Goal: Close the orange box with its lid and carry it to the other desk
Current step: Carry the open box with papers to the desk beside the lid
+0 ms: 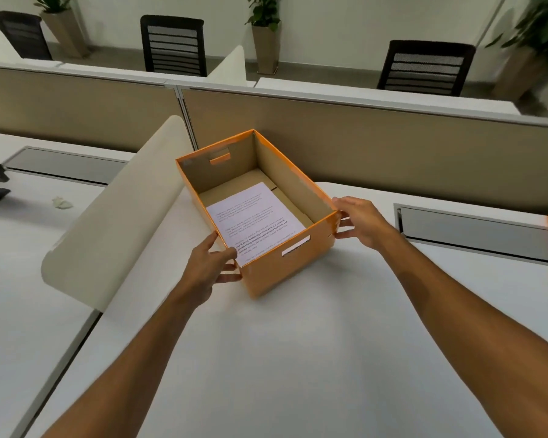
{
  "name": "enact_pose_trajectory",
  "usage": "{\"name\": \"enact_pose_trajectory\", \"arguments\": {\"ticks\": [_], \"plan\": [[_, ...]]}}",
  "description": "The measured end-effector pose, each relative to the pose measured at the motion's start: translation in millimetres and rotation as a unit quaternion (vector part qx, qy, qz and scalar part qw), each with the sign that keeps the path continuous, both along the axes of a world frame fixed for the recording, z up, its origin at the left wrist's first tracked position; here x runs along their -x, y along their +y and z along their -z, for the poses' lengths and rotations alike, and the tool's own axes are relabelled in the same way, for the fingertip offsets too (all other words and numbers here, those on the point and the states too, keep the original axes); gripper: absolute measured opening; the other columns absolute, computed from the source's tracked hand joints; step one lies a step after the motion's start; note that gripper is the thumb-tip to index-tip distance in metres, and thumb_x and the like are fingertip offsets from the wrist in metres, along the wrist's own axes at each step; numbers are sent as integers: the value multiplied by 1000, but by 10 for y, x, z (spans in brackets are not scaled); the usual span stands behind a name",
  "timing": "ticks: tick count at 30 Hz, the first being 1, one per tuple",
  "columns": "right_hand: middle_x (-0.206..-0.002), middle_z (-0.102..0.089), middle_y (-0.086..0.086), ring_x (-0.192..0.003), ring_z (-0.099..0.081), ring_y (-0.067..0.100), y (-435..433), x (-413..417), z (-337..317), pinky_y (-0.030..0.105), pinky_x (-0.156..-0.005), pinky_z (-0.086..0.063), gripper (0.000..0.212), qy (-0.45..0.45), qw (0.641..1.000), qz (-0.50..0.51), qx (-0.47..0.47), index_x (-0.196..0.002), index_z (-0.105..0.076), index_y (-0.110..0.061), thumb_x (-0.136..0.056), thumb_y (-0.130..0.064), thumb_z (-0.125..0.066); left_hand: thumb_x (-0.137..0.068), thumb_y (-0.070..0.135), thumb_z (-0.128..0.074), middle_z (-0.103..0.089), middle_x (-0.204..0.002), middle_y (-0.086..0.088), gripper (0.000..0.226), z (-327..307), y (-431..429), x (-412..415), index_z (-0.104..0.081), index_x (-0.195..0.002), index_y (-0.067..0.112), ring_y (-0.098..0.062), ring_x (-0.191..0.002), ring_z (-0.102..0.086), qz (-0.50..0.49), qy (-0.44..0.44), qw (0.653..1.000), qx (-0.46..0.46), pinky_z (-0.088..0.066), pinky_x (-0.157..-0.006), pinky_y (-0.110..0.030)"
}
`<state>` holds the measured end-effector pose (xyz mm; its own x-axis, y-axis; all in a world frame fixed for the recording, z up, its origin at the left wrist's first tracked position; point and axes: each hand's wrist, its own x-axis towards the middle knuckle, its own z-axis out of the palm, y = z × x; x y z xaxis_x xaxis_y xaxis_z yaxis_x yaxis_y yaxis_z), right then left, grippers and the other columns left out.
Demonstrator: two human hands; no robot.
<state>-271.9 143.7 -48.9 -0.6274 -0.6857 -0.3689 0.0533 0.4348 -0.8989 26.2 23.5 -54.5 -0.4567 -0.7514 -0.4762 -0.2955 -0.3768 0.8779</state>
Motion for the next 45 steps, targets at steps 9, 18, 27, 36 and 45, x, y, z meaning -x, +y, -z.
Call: {"name": "enact_pose_trajectory", "arguments": {"ticks": [9,18,27,36,45], "plan": [[-98,-64,12,-100,-65,39,941,-237,-76,57,-81,-60,35,-54,998,15,10,-122,-66,-13,-100,-37,-54,-91,8,-66,-73,-108,-10,76,-149,237,-62,-28,-155,27,-35,-95,-72,123,-6,991,44,-62,-74,-49],[-111,-69,18,-100,-67,39,2018,-412,-155,58,-79,-60,32,-52,996,67,22,-121,-69,-15,-100,-34,-53,-89,12,-70,-75,-102,-9,78,-237,760,101,-30,-153,31,-33,-93,-73,212,-22,975,60,-62,-65,-44],[-111,-71,13,-98,-69,36,3288,-608,-161,59,-75,-61,28,-32,993,109,36,-121,-67,-18,-103,-31,-50,-88,17,-71,-73,-111,-11,78,-259,1729,210,-31,-154,30,-30,-92,-75,264,-36,961,71,-62,-72,-50],[-105,-72,12,-90,-71,32,4456,-880,-15,59,-74,-61,29,-49,987,144,60,-124,-66,-15,-99,-28,-57,-90,14,-68,-72,-109,-8,73,-147,2748,120,-34,-151,34,-25,-89,-76,294,-42,952,68,-63,-68,-46],[-119,-65,21,-101,-69,38,5017,-1134,232,57,-71,-62,35,-65,981,171,60,-129,-64,-16,-98,-30,-58,-88,17,-71,-72,-111,-12,74,-67,3170,-5,-34,-151,34,-27,-91,-75,318,-62,944,64,-63,-70,-47]]}}
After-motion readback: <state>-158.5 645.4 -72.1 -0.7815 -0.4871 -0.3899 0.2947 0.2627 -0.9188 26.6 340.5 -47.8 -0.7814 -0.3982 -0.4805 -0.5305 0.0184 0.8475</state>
